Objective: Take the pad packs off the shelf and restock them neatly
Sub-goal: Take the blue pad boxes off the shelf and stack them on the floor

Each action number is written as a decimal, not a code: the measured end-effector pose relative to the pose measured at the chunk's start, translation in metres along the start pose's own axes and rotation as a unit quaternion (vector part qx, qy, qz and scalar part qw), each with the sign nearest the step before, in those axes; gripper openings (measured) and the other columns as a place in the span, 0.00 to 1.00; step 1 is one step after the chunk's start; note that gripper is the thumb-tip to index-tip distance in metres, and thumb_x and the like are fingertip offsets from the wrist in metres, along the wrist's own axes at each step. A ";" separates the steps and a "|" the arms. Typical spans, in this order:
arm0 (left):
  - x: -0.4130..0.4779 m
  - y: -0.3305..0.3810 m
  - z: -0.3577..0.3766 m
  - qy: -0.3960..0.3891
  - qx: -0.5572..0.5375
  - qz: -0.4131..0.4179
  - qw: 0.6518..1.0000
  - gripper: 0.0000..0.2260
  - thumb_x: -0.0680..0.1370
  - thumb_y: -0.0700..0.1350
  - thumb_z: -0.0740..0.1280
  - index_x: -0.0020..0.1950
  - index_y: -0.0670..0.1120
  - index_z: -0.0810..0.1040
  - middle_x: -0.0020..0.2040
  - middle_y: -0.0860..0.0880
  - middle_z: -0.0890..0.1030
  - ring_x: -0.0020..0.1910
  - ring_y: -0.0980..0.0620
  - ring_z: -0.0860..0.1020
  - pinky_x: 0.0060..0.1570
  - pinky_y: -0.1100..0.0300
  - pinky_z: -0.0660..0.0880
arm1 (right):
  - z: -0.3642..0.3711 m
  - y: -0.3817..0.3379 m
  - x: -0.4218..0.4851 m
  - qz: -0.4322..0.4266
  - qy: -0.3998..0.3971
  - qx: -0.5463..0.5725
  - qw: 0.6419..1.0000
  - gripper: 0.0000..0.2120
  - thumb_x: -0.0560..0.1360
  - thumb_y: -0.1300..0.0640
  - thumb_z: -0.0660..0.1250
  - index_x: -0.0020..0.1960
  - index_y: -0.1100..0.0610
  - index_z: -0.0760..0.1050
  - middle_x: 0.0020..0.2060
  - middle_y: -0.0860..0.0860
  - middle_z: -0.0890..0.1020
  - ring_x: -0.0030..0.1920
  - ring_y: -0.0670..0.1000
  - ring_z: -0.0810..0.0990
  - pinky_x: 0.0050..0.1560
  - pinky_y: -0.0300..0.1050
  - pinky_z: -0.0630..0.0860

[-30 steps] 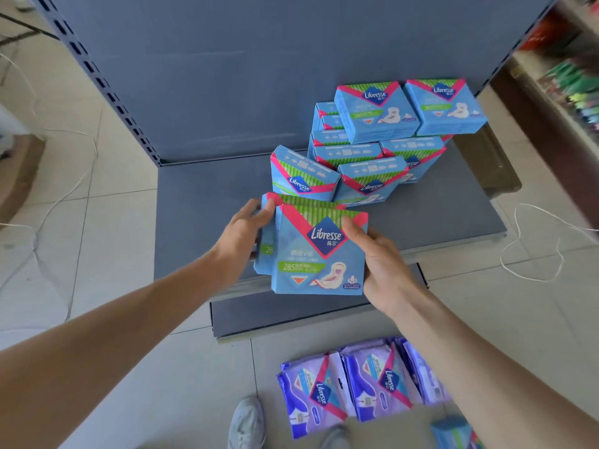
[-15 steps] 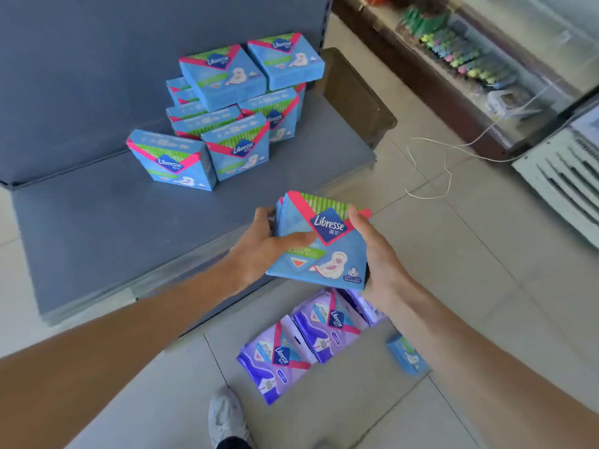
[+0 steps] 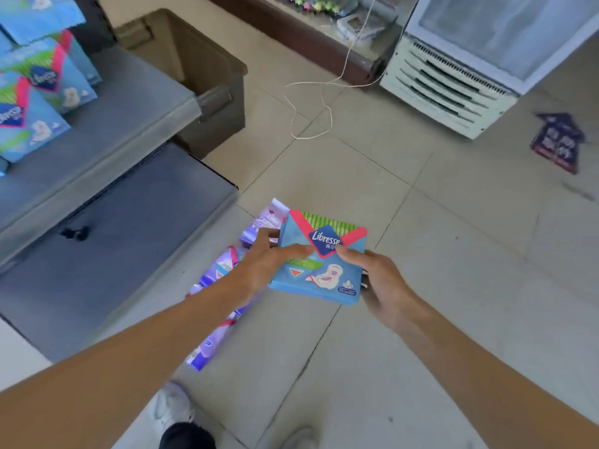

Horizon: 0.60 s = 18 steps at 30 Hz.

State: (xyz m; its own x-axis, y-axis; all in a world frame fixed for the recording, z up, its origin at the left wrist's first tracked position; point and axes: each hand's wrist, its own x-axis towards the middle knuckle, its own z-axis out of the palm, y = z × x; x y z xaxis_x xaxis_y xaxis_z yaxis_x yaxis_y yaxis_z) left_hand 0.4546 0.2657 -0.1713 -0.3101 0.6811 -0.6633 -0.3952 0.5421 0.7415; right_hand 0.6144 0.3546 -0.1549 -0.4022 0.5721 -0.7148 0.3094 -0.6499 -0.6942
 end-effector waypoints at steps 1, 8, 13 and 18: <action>0.003 -0.003 0.014 -0.007 0.013 0.000 1.000 0.37 0.58 0.51 0.78 0.63 0.44 0.70 0.53 0.46 0.80 0.43 0.52 0.82 0.39 0.61 0.76 | -0.016 0.003 -0.002 -0.005 0.005 -0.004 1.000 0.12 0.73 0.56 0.70 0.54 0.60 0.79 0.40 0.52 0.85 0.34 0.46 0.83 0.31 0.35 0.76; 0.038 -0.013 0.078 -0.028 0.036 -0.013 0.999 0.31 0.63 0.45 0.78 0.62 0.44 0.70 0.56 0.47 0.79 0.50 0.48 0.81 0.49 0.55 0.77 | -0.083 0.018 0.014 0.004 0.023 0.028 0.999 0.09 0.73 0.54 0.70 0.50 0.58 0.79 0.37 0.49 0.86 0.33 0.45 0.83 0.33 0.36 0.78; 0.081 -0.014 0.088 -0.045 0.063 -0.027 0.997 0.32 0.59 0.46 0.78 0.62 0.44 0.73 0.58 0.44 0.80 0.48 0.48 0.82 0.42 0.59 0.78 | -0.103 0.015 0.048 0.018 0.030 0.037 0.999 0.14 0.72 0.57 0.71 0.56 0.60 0.78 0.43 0.51 0.86 0.37 0.46 0.84 0.38 0.38 0.77; 0.138 -0.018 0.098 -0.070 0.083 -0.052 0.993 0.27 0.64 0.40 0.79 0.59 0.48 0.70 0.51 0.51 0.79 0.45 0.56 0.79 0.43 0.62 0.76 | -0.120 0.019 0.097 0.052 0.055 0.056 0.996 0.17 0.71 0.63 0.71 0.59 0.61 0.76 0.47 0.53 0.85 0.43 0.51 0.82 0.46 0.43 0.75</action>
State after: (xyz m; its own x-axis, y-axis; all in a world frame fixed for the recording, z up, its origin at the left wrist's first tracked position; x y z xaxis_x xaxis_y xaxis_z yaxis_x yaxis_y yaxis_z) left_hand 0.5037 0.3974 -0.2663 -0.1478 0.6733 -0.7245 -0.2679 0.6779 0.6846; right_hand 0.6851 0.4579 -0.2475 -0.2744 0.5453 -0.7920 0.2441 -0.7572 -0.6059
